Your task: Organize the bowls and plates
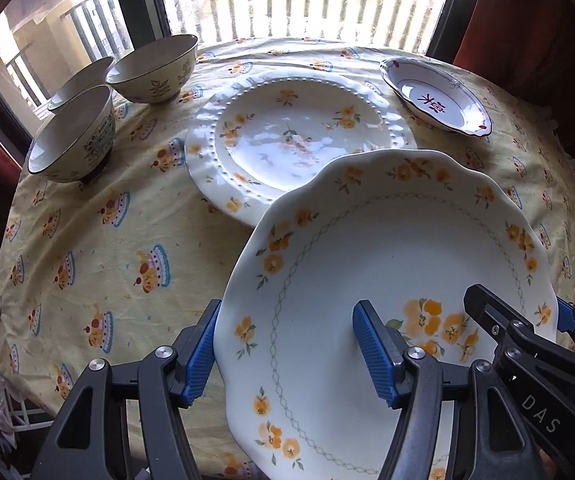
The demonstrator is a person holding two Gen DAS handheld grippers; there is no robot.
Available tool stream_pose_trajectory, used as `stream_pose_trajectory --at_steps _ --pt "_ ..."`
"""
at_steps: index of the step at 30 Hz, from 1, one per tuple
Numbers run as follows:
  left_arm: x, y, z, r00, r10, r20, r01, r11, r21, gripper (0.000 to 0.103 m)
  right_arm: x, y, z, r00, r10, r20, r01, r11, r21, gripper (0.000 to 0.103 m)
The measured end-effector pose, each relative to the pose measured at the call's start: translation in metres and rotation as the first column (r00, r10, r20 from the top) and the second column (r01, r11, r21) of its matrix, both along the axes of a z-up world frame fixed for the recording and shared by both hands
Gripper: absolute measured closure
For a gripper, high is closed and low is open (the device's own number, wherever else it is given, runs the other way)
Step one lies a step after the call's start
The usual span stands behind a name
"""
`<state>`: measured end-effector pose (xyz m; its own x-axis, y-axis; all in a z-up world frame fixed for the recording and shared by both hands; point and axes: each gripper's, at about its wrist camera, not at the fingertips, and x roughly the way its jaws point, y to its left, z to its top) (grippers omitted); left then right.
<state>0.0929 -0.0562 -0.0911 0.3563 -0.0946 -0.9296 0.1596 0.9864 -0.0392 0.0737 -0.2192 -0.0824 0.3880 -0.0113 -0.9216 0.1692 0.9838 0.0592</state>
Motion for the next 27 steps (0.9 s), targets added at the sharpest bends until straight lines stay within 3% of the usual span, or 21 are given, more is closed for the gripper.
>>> stream_pose_trajectory --at_steps 11,27 --pt "0.013 0.094 0.001 0.999 -0.006 0.033 0.006 1.0 -0.009 0.038 0.005 0.098 0.0 0.999 -0.03 0.017 0.03 1.0 -0.006 0.028" --pt "0.027 0.195 -0.027 0.995 0.094 -0.042 -0.095 0.996 -0.001 0.037 0.034 0.207 -0.024 0.998 0.06 -0.032 -0.06 0.998 -0.009 0.028"
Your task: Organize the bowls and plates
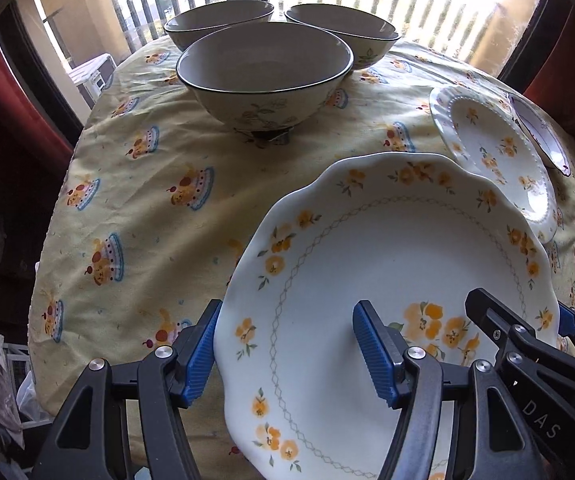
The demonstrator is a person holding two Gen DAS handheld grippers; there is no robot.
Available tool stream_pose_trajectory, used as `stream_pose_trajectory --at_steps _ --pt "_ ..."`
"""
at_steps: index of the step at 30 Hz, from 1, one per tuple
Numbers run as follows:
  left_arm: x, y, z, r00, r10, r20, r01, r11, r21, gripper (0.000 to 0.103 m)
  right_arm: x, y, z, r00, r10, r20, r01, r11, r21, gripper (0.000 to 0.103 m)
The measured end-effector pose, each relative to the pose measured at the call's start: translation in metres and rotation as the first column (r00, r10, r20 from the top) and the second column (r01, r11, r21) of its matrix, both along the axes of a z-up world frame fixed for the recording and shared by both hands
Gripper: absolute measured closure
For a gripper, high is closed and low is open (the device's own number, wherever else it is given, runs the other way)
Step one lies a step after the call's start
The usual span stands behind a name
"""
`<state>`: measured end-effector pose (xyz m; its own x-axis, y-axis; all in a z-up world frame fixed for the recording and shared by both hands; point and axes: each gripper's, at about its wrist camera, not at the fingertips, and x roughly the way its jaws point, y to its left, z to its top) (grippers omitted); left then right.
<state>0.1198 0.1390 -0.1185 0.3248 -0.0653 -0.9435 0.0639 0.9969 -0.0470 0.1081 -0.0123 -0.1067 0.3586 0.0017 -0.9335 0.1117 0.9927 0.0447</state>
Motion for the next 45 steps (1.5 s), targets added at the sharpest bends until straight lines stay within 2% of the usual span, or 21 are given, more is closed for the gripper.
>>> stream_pose_trajectory --at_steps 6,13,17,21,26,29,36,40,45 --pt "0.004 0.018 -0.011 1.0 0.015 -0.028 -0.015 1.0 0.011 0.038 0.012 0.021 -0.016 0.999 0.031 -0.038 -0.031 0.999 0.018 0.028" --pt "0.009 0.007 -0.013 1.0 -0.014 0.013 0.013 0.997 0.073 0.039 0.019 0.019 -0.029 0.997 -0.011 -0.077 0.013 1.0 0.024 0.028" --pt "0.01 0.007 -0.014 1.0 -0.006 0.002 0.006 0.996 0.084 0.038 0.02 0.015 -0.032 0.997 -0.02 -0.08 0.023 0.999 0.038 0.028" --pt "0.012 0.002 -0.006 1.0 -0.004 -0.029 0.007 0.992 0.126 0.037 0.02 0.017 -0.031 0.994 0.001 -0.111 0.002 1.0 0.03 0.028" --pt "0.011 0.002 0.012 0.999 -0.001 -0.036 0.005 0.995 0.099 0.03 0.015 0.012 -0.011 0.996 0.006 -0.091 -0.005 1.0 0.008 0.027" --pt "0.006 0.0 0.026 1.0 -0.003 -0.012 0.004 0.996 0.085 0.022 0.013 0.006 0.004 0.998 0.001 -0.07 -0.001 1.0 0.001 0.027" --pt "0.008 -0.026 0.051 0.998 -0.034 0.058 0.033 0.999 0.015 0.015 0.012 -0.024 0.039 0.999 -0.044 -0.007 0.044 0.999 -0.019 0.027" --pt "0.015 -0.048 0.059 0.995 -0.056 0.079 0.056 0.998 0.001 0.015 0.013 -0.047 0.049 0.998 -0.066 0.025 0.067 0.997 -0.031 0.027" --pt "0.023 -0.08 0.072 0.995 -0.057 0.077 0.056 0.998 0.013 0.014 0.016 -0.082 0.057 0.995 -0.084 0.06 0.083 0.996 0.031 0.027"
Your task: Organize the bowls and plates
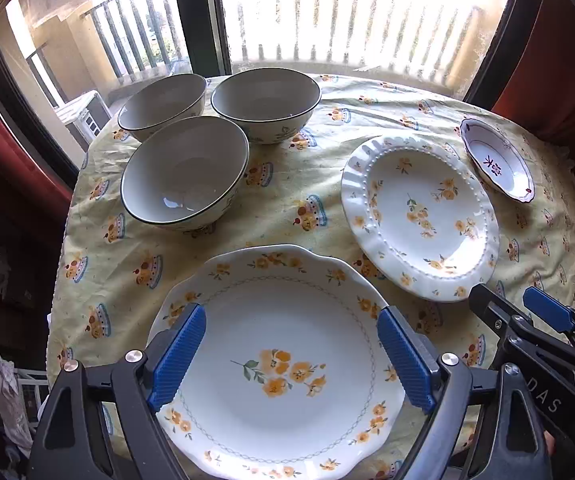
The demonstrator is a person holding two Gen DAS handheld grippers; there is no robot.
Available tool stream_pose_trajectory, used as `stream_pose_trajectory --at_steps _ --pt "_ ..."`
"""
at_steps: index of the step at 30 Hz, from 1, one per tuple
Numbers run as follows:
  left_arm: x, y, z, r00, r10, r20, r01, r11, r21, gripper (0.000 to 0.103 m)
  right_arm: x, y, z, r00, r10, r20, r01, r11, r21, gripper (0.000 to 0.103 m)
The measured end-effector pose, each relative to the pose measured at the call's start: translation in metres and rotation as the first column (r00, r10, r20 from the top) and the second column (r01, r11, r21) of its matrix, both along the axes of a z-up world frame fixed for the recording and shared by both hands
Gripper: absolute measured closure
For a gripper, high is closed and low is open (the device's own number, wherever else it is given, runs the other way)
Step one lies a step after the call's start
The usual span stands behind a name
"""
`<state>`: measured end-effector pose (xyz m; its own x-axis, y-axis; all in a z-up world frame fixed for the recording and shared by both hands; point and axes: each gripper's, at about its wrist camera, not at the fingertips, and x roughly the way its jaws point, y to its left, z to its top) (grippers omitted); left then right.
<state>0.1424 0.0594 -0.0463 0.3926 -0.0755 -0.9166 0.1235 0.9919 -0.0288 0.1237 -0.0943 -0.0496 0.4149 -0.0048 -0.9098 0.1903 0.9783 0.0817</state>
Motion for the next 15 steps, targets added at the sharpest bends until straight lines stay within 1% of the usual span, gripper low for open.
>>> stream_pose_trajectory --at_steps 3,7,9,12,15 --pt "0.004 -0.018 0.007 1.0 -0.001 0.02 0.001 1.0 0.008 0.014 0.004 -0.018 0.007 1.0 0.009 0.02 -0.01 1.0 0.006 0.027" --pt "0.013 -0.037 0.008 0.999 0.039 0.022 -0.039 0.999 0.001 0.014 0.017 -0.04 0.01 0.999 0.034 0.024 -0.034 0.999 0.011 0.026" --pt "0.017 -0.046 0.006 0.998 0.063 0.017 -0.063 0.998 -0.001 0.014 0.025 -0.052 0.011 0.999 0.043 0.028 -0.044 0.999 0.01 0.022" --pt "0.025 -0.06 -0.001 0.996 0.09 -0.009 -0.09 0.996 0.004 0.014 0.036 -0.069 0.014 0.997 0.056 0.048 -0.057 0.998 0.017 0.019" --pt "0.032 -0.075 -0.006 0.994 0.11 -0.011 -0.11 0.994 0.002 0.014 0.05 -0.083 0.011 0.996 0.075 0.052 -0.076 0.997 0.029 0.015"
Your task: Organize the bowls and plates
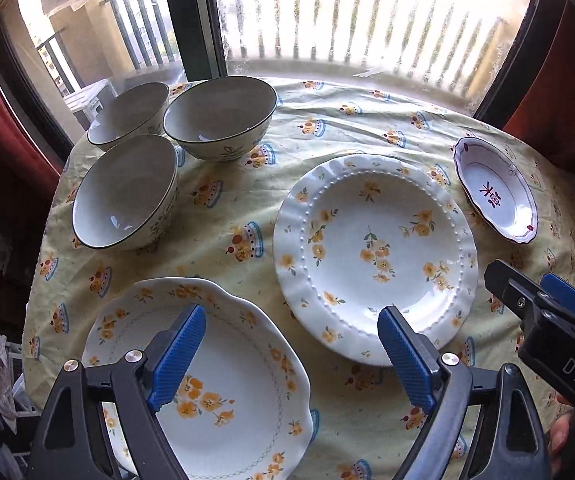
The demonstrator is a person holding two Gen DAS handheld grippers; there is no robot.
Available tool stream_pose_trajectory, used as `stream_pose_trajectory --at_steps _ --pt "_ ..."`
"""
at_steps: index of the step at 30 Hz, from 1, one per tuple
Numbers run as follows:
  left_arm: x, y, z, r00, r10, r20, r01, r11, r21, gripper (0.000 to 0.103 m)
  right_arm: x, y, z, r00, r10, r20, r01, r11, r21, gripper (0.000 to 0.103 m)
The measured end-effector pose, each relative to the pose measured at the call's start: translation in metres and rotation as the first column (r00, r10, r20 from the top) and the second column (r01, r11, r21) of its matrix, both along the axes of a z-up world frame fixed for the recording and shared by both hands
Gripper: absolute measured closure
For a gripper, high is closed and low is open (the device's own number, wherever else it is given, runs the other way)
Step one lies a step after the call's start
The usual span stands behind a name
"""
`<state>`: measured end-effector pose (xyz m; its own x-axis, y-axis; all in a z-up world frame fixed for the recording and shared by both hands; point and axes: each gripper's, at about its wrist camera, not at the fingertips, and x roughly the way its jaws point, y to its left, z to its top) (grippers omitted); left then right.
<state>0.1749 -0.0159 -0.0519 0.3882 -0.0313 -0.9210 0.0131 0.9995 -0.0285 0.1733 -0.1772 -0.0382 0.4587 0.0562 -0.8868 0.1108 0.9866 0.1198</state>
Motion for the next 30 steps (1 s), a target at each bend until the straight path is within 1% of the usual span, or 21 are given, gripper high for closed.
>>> stream_pose_trajectory --at_steps 4,10,13,14,17,20,22,24,27,30 --pt "0.014 -0.018 -0.006 0.999 0.036 0.011 -0.036 0.999 0.0 0.014 0.021 -0.013 -0.01 0.999 0.041 -0.016 -0.041 0.999 0.005 0.015" --pt "0.036 -0.036 -0.021 0.998 0.067 0.017 -0.067 0.997 0.037 0.014 0.052 -0.025 -0.025 0.995 0.089 -0.033 -0.089 0.996 0.023 0.015" --pt "0.044 -0.04 -0.031 0.997 0.069 0.04 -0.073 0.991 0.111 0.014 0.065 -0.026 -0.036 0.994 0.1 -0.043 -0.099 0.995 0.028 0.015" --pt "0.047 -0.041 -0.035 0.997 0.071 0.037 -0.075 0.99 0.12 0.014 0.07 -0.026 -0.041 0.993 0.104 -0.051 -0.102 0.994 0.03 0.015" --pt "0.055 -0.039 -0.046 0.996 0.086 0.022 -0.088 0.991 0.1 0.014 0.079 -0.024 -0.053 0.99 0.125 -0.065 -0.122 0.991 0.049 0.015" --pt "0.061 -0.04 -0.058 0.997 0.077 0.007 -0.078 0.993 0.088 0.014 0.083 -0.022 -0.062 0.991 0.121 -0.061 -0.121 0.993 0.018 0.015" --pt "0.063 -0.038 -0.064 0.997 0.078 -0.003 -0.077 0.994 0.082 0.015 0.086 -0.024 -0.068 0.991 0.115 -0.071 -0.114 0.993 0.018 0.015" --pt "0.064 -0.038 -0.067 0.996 0.084 0.004 -0.084 0.992 0.097 0.015 0.09 -0.025 -0.073 0.99 0.116 -0.083 -0.115 0.993 0.025 0.015" --pt "0.066 -0.035 -0.07 0.996 0.084 0.006 -0.084 0.992 0.096 0.015 0.093 -0.023 -0.077 0.988 0.126 -0.09 -0.124 0.992 0.025 0.015" --pt "0.069 -0.029 -0.075 0.996 0.091 -0.022 -0.09 0.994 0.067 0.015 0.095 -0.019 -0.079 0.986 0.14 -0.086 -0.139 0.99 0.025 0.017"
